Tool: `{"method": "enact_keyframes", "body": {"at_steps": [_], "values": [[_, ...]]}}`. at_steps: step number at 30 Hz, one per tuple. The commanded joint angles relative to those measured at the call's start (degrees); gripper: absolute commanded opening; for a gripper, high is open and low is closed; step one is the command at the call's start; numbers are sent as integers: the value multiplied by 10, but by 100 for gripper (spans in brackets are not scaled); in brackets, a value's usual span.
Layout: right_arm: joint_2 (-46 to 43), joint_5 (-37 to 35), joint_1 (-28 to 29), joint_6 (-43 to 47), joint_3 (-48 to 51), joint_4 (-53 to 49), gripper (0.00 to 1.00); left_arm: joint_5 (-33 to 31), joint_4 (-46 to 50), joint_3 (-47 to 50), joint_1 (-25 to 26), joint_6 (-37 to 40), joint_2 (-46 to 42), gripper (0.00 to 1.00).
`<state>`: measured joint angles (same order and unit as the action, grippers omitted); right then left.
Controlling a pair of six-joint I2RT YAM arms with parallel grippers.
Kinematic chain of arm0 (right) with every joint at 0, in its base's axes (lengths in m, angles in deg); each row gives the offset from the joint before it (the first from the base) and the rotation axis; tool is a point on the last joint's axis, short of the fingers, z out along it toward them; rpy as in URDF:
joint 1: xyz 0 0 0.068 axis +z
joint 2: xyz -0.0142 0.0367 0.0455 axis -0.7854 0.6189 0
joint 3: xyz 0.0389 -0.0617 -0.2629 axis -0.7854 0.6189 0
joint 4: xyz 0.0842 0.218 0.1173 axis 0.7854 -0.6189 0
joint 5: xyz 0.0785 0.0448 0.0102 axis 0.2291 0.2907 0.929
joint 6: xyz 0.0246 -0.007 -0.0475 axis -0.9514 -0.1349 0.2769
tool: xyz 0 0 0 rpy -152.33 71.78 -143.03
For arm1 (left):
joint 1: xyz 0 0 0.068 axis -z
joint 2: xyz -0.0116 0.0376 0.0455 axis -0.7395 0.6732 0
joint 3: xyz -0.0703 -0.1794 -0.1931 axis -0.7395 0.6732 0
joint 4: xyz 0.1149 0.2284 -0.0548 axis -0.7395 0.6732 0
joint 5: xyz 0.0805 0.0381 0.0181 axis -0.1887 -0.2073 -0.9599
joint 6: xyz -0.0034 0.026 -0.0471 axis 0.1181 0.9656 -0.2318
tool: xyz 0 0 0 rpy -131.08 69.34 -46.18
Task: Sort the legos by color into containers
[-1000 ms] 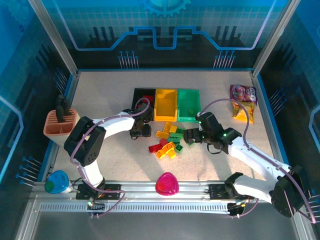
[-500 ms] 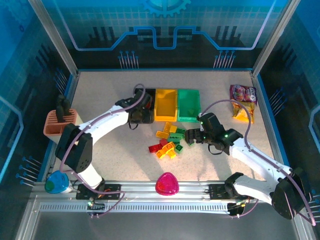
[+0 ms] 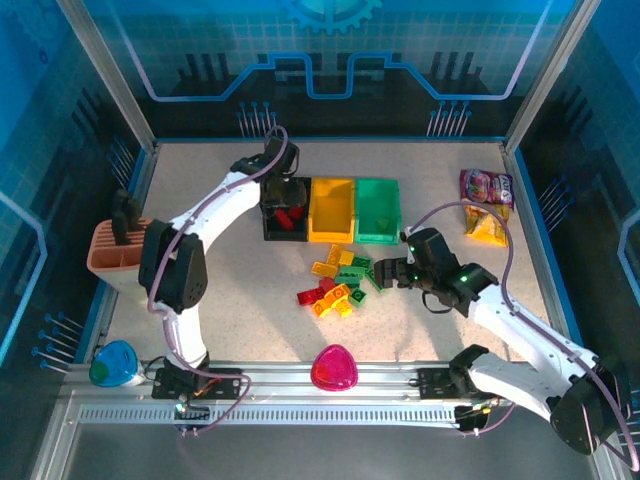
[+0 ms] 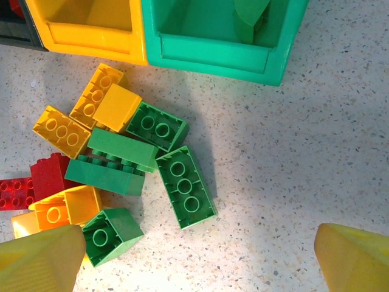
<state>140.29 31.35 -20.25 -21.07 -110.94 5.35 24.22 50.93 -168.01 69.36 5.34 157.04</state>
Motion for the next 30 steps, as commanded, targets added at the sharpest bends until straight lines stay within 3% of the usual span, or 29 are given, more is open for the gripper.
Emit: {"method": "enact_keyframes", "body": {"at_steps": [1,4,5,7,9,19,24,30], "values": [[-13,-5,-8,-4,4,-18,98,13,45,-52,-9,25,29,41],[-15,-4,-9,-5,5,-20,98,15,55,-76,-15,29,49,43],[-16,-5,-9,-5,6,-21,98,13,60,-84,-16,30,55,49],[-20,-4,-9,-6,7,-23,98,9,71,-95,-17,33,61,71],[-23,-4,-10,-7,8,-24,98,6,74,-99,-17,35,59,78],[-22,11,-9,-2,6,-22,98,36,47,-35,-15,27,-30,77],[-17,39,-6,18,4,-14,98,82,-31,94,-11,16,-138,75],[30,56,10,34,-19,-15,96,95,-93,251,4,-6,-261,71]]}}
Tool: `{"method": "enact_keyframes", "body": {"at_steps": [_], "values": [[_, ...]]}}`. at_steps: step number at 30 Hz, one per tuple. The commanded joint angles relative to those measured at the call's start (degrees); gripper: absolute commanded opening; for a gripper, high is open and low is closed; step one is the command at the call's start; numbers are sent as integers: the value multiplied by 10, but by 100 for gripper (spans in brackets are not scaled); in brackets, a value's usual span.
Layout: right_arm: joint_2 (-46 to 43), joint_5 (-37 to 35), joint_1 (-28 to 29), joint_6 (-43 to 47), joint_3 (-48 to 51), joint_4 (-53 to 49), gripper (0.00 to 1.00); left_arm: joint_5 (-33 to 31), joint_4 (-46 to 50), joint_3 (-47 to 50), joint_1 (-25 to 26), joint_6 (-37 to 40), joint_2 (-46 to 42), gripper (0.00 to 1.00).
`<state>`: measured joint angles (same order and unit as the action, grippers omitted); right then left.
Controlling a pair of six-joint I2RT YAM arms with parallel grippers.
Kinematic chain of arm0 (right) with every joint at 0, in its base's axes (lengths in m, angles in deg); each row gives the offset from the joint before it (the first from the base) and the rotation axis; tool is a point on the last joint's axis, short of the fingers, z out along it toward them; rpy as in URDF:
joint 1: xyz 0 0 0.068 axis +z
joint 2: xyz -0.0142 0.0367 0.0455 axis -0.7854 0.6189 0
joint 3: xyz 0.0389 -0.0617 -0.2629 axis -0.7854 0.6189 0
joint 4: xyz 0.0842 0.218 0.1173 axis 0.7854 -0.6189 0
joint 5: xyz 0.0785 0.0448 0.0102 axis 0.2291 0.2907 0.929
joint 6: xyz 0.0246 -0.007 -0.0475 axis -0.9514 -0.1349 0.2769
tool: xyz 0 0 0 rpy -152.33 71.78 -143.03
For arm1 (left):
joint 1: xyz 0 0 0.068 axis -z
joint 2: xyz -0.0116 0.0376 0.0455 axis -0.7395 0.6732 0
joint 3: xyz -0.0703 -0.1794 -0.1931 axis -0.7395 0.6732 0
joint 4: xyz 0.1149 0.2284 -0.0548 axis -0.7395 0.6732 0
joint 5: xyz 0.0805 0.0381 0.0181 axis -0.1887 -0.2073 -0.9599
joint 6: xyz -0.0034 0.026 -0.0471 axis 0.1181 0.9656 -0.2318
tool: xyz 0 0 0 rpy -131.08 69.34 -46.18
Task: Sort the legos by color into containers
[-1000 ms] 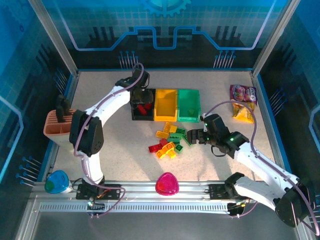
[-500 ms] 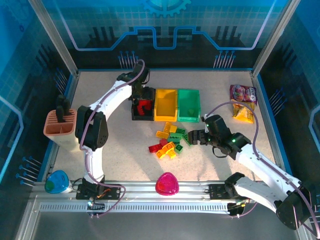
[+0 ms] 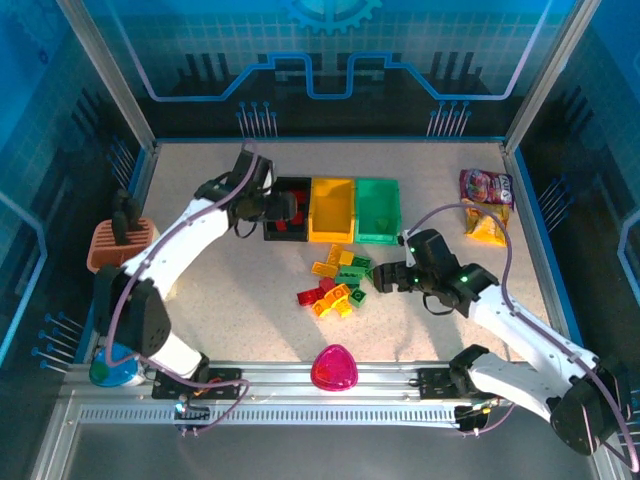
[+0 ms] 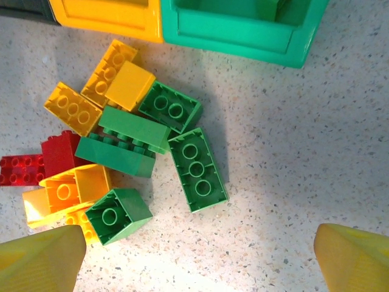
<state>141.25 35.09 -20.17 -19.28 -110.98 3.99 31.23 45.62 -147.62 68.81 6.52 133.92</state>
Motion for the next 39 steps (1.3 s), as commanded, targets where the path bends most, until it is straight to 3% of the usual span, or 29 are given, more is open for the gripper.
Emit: {"method": "enact_keyframes", "body": {"at_steps": [1,9,16,30,39], "values": [[32,17,18,18,-24,-2,95,25,-46,71,14,-20,-45,70],[135,-6,97,55,-69,3,78,23,-87,211,44,-41,-144,66],[200,-27,133,86,-98,2,75,23,-109,286,52,-61,-210,64],[294,-27,160,97,-126,11,62,20,-101,344,55,-81,-246,63],[321,-26,163,100,-127,4,61,16,-98,344,55,-80,-249,62]]}}
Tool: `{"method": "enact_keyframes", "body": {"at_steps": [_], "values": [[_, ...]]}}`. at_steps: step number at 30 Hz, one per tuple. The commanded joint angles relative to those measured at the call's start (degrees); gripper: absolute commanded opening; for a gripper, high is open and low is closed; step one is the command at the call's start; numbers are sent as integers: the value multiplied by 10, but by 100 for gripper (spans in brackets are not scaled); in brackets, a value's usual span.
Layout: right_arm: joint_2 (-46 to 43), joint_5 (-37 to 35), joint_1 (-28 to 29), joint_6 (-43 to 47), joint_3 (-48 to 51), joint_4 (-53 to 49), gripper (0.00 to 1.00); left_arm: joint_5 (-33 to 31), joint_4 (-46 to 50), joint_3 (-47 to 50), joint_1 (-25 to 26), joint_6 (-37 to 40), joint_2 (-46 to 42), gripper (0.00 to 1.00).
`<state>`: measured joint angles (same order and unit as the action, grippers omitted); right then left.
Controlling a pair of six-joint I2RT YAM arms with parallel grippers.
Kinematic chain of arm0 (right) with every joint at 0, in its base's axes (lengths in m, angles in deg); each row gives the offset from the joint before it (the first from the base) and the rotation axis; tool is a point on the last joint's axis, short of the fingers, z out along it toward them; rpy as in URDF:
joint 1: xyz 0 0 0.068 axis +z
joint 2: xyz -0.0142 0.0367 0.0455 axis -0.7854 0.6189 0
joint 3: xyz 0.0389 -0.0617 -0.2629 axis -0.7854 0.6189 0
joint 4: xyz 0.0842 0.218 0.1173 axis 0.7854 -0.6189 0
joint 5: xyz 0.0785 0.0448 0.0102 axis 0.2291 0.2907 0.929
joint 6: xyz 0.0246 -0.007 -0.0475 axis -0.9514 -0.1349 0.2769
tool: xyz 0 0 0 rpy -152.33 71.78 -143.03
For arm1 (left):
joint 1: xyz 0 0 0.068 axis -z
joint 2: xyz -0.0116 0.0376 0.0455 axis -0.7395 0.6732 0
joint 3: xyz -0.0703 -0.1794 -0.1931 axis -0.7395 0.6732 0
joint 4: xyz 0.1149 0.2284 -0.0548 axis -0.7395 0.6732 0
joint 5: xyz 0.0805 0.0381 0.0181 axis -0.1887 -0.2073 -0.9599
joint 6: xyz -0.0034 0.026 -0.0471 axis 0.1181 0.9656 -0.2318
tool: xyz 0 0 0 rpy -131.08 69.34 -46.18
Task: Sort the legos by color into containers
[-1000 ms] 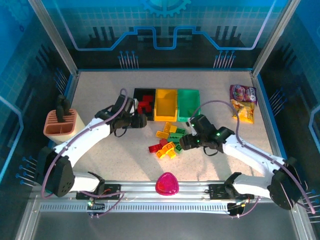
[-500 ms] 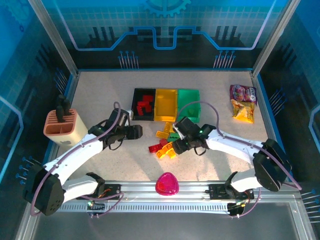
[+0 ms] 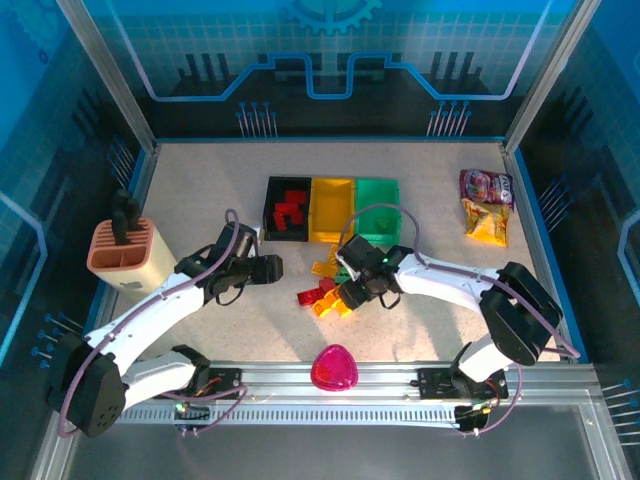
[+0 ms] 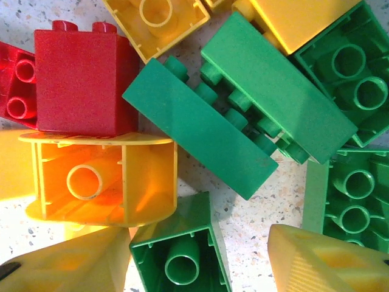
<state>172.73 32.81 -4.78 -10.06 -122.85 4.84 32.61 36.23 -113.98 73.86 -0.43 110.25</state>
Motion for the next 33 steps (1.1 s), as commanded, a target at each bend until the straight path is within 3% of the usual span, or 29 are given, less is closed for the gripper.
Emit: {"method": "enact_keyframes", "body": {"at_steps": [1,13,23,33], "values": [[8,-1,9,8,-5,-3,61,2,-4,7,4,-9,-11,62],[2,-8,14,-1,-5,-16,32,-5,-2,7,5,-7,-11,61],[-39,-65,-3,1,-67,-54,30,-6,-4,14,19,-1,-6,60],[-1,-68,-101,8,-209,-86,30,-35,-6,31,86,-3,-5,59]]}}
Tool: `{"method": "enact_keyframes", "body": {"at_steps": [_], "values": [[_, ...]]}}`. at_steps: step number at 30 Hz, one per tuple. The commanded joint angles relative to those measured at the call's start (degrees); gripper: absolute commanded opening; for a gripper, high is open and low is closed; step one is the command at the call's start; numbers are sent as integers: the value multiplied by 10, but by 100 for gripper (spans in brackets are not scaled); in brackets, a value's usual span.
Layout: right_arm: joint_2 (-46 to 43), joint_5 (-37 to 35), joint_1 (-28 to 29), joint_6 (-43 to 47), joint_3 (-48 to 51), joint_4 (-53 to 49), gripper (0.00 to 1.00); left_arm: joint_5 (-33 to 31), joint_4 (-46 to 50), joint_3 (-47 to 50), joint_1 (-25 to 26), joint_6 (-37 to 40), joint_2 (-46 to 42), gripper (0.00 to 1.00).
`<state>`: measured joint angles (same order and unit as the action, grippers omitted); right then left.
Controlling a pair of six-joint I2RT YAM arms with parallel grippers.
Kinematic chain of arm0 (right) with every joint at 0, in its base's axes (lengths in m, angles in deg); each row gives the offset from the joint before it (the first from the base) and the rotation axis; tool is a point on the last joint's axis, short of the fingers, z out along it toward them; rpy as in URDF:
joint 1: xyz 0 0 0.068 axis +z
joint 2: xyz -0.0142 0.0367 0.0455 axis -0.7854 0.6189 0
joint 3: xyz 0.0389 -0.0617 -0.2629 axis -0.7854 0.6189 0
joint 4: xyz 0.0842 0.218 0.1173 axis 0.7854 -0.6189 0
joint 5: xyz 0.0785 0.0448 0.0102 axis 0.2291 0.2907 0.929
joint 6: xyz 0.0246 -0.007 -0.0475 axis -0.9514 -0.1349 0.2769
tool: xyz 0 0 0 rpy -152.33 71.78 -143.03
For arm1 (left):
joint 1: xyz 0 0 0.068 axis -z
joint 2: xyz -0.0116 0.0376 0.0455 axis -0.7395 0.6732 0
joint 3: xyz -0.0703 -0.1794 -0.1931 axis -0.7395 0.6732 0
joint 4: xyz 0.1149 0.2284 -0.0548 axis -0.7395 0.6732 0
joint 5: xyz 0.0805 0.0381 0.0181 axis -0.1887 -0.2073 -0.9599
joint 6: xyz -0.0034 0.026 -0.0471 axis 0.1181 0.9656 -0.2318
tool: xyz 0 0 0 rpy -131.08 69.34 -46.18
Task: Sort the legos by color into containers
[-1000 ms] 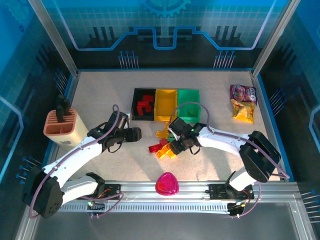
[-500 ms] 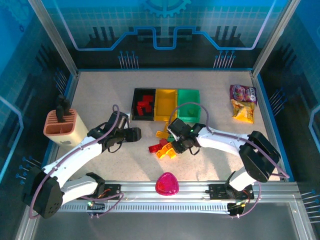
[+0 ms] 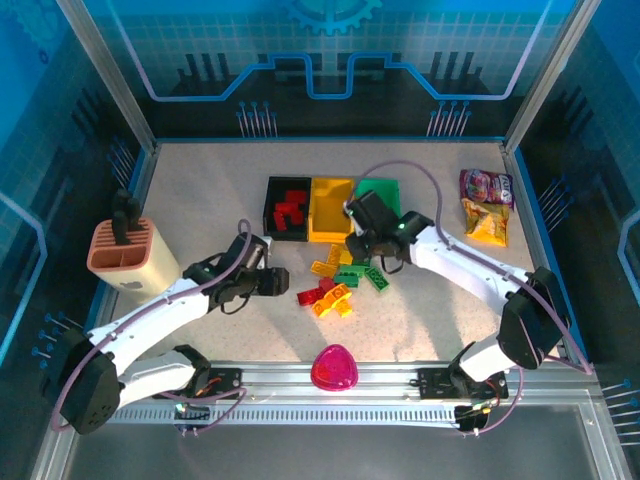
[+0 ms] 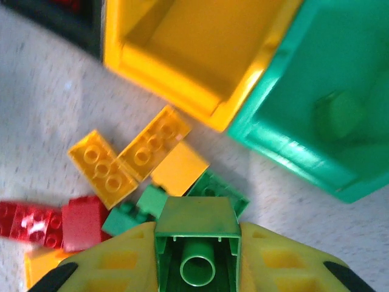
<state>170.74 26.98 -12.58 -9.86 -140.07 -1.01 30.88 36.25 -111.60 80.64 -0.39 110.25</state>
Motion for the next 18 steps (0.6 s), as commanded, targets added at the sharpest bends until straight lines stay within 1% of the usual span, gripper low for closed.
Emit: {"method": "enact_keyframes", "body": {"at_steps": [1,7,11,12,13,14,15,16,18], "values": [[27,-9,-34,6,-52,-31,30,-17,-9,10,24,-6,-6,59],[88,7,-84,12,-127,-40,30,-19,-38,27,60,-26,2,59],[134,5,-110,10,-163,-38,33,-20,-48,24,79,-30,16,59],[145,8,-116,6,-169,-36,37,-21,-50,22,84,-28,19,60],[153,21,-122,4,-174,-30,45,-21,-52,18,90,-27,22,60],[157,42,-126,4,-173,-21,55,-21,-53,16,93,-25,25,60],[161,63,-127,5,-174,-16,71,-23,-54,13,96,-24,28,60],[165,70,-126,3,-178,-21,76,-23,-54,10,98,-23,31,60],[160,60,-118,-1,-166,-18,78,-25,-54,6,101,-21,36,61]]}}
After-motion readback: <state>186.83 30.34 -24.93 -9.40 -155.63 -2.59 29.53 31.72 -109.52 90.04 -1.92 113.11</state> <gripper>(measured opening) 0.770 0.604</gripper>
